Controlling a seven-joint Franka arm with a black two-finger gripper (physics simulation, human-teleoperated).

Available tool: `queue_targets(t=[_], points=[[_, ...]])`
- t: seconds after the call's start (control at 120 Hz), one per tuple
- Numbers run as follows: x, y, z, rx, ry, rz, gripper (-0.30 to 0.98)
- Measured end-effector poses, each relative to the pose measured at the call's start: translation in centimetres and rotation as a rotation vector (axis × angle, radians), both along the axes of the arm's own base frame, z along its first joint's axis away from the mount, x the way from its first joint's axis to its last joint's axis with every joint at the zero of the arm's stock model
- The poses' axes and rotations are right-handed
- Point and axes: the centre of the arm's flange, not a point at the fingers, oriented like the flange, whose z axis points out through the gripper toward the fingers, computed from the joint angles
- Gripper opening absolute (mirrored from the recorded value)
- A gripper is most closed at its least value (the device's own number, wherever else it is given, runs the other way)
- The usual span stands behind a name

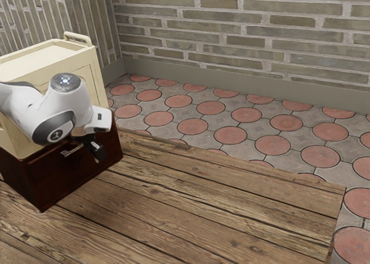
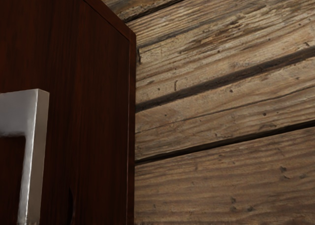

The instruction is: Pull the drawer handle with one arm to open the drawer

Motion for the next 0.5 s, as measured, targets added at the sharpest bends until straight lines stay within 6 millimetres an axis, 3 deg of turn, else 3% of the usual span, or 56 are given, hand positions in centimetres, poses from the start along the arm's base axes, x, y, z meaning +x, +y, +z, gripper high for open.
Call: queue_targets(t=[0.25,0.5], points=[[0.0,-0.2,0.3,0.0,-0.005,-0.001,0.69],[-0.2,1.7,-0.4,-0.002,0.007,0.038,0.69]])
